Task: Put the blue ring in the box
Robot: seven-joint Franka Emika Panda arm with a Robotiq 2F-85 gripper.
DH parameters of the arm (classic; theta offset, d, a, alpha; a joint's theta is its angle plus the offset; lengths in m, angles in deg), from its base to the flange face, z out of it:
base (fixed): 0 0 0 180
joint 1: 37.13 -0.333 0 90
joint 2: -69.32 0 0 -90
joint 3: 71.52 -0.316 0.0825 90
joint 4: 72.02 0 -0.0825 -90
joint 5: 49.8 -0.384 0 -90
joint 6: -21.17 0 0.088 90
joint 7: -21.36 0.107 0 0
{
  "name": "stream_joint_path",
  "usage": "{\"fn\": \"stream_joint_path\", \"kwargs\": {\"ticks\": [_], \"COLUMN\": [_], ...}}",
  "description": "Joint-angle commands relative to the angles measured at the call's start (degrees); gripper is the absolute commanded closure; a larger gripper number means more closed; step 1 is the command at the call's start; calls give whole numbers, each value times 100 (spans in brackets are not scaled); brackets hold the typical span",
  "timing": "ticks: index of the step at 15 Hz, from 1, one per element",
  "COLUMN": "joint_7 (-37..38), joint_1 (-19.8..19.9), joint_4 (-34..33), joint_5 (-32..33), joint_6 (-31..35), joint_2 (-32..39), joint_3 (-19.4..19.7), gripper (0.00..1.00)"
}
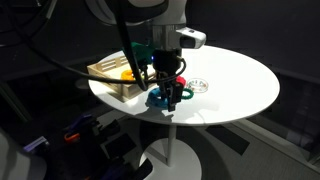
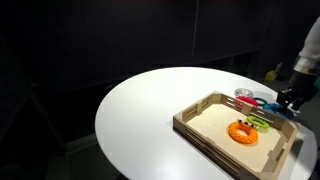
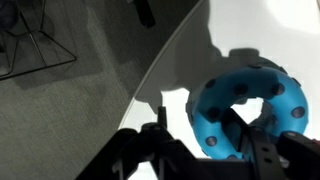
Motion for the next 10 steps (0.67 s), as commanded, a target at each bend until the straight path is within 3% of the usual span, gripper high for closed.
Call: {"fn": "stream_joint_path", "kwargs": {"ticks": [1, 3, 4, 10], "joint_7": [277, 346, 388, 204], "joint_1": [-84, -109, -113, -232], "joint_4": [16, 12, 8, 6], "joint_5": [242, 268, 293, -108], "joint_6": [89, 74, 59, -191], "joint_2": [43, 45, 25, -407], "joint_3": [73, 72, 71, 40], "gripper": [63, 86, 92, 90]}}
